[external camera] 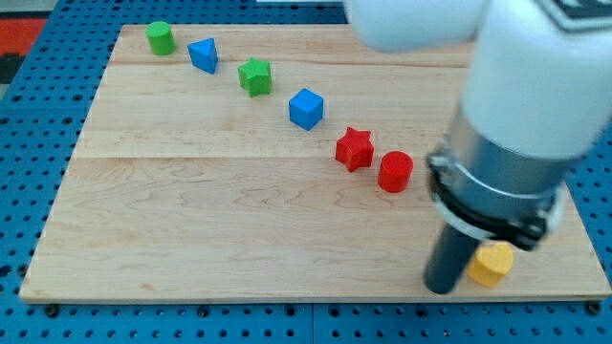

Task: Push the hexagon slightly to the left

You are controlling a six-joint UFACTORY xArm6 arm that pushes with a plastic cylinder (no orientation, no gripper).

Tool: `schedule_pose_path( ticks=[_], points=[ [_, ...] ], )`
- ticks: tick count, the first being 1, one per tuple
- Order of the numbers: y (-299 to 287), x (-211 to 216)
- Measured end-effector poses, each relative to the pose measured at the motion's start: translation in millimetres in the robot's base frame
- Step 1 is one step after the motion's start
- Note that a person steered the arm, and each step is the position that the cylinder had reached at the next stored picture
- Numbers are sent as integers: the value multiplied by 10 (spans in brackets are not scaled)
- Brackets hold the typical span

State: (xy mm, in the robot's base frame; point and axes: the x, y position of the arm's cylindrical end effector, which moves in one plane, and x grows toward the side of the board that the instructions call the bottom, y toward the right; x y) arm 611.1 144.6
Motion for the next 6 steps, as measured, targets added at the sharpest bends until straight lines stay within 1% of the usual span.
schedule_pose_path(
  ticks=[1, 2, 3, 4, 5, 6],
  points=[
    [481, -218],
    [587, -68],
    [1004, 40],
    [1305, -640],
    [772, -984],
    [436, -870]
  ],
)
